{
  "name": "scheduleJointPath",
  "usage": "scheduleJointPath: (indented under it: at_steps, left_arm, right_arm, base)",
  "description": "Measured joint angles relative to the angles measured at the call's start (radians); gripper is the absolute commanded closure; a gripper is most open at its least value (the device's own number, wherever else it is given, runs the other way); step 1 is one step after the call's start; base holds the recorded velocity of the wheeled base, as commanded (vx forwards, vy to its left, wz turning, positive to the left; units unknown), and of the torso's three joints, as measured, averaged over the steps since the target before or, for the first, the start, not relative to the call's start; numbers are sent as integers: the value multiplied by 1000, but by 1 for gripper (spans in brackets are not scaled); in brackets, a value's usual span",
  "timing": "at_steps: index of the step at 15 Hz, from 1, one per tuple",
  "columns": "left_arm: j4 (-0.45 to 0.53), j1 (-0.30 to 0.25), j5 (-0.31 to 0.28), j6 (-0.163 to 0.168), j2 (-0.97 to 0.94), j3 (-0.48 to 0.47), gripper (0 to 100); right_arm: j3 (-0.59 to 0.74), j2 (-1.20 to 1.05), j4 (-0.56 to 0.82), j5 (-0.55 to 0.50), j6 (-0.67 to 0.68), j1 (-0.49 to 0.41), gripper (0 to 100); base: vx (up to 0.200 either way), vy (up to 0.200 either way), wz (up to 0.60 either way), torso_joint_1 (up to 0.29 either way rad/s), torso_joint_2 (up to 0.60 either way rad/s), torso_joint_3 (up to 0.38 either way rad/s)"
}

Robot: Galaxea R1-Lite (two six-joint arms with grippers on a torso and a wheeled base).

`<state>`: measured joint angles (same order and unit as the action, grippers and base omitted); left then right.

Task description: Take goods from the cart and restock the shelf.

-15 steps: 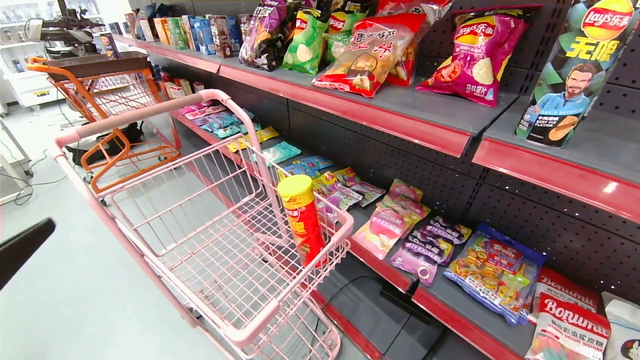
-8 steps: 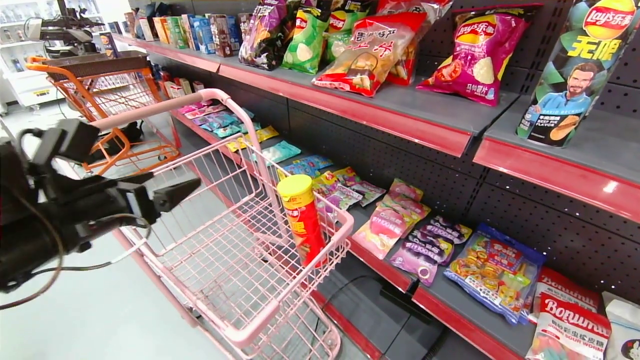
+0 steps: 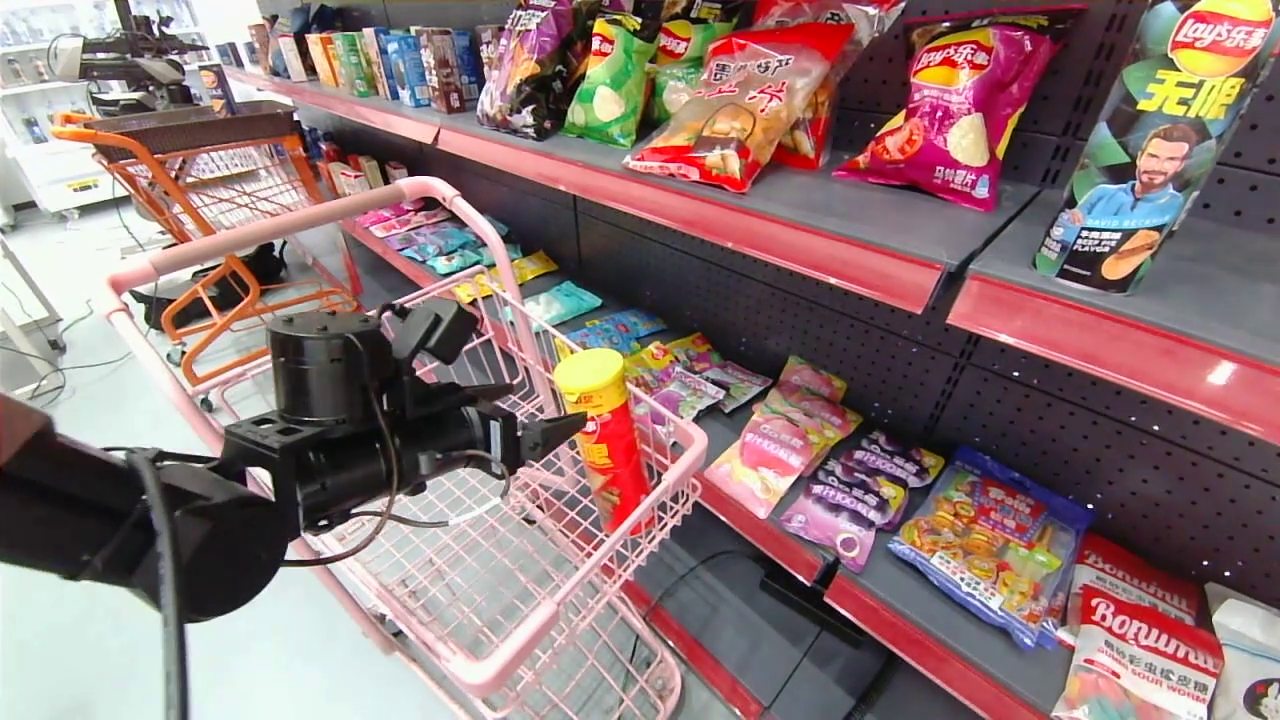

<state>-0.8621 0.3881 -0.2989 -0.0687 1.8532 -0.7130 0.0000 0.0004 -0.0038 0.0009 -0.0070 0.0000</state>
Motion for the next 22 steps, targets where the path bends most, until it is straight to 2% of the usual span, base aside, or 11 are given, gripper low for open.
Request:
scheduleJointPath:
  at_steps: [4,7,19,20,22]
  left_arm:
    - [-31,12,-5,1,109,-43,0]
    - [-98,15,-16,1,177,-66,0]
    - [-101,65,-7,1,327,-225,0]
    - [-102,69,-1,1,335,-230,100]
    - [-102,72,9,1,344,-236,100]
  right_arm:
    - [0,0,0,1,-1,0,0]
    - [0,0,0,1,-3,0,0]
    - [0,0,0,2,-4,0,0]
    - [0,0,0,2,-4,0,0]
    - [0,0,0,1,-3,0,0]
  base:
    - [0,0,0,0,0,0]
    - [0,0,0,0,0,0]
    - [0,0,0,0,0,0]
    - [0,0,0,0,0,0]
    - [0,0,0,0,0,0]
